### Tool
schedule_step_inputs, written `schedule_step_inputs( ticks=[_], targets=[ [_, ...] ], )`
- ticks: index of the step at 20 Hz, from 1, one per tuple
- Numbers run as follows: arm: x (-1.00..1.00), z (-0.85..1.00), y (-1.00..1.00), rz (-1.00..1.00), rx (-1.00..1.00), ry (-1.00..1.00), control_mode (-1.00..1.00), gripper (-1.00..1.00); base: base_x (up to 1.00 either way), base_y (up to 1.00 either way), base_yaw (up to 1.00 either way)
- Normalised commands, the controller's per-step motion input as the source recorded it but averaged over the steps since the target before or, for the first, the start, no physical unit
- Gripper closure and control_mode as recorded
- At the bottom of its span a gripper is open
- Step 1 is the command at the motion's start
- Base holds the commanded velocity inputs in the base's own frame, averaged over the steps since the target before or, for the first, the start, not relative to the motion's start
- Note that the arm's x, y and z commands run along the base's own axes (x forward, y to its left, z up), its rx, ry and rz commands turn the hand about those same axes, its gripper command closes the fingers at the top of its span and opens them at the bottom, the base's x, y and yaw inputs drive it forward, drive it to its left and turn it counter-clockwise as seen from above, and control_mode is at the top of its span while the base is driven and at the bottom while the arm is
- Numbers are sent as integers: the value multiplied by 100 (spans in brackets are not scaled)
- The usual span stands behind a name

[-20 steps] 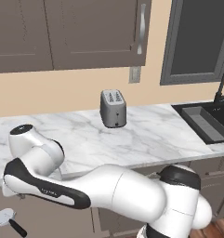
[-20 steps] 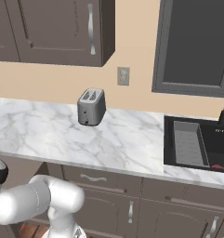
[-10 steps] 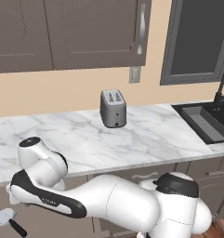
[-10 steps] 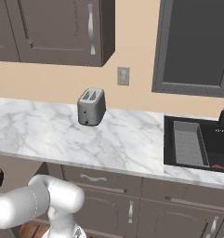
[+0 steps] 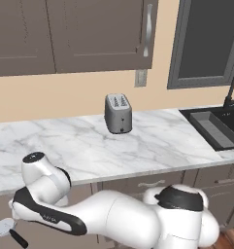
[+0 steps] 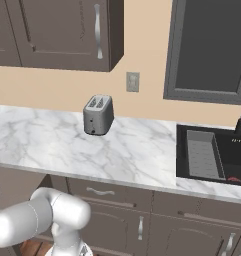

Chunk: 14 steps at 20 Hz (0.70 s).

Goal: Take the pizza cutter from the drawer on the left and place it on the dining counter for cutting.

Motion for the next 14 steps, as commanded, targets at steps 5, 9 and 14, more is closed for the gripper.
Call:
schedule_step_inputs(
  ticks=[5, 9, 14],
  targets=[
    [0, -23, 5, 0, 0, 0, -100, -100, 0, 0, 0],
    [0, -16, 2, 0, 0, 0, -100, -100, 0, 0, 0],
    [2, -10, 6, 0, 0, 0, -100, -100, 0, 0, 0]
  ],
)
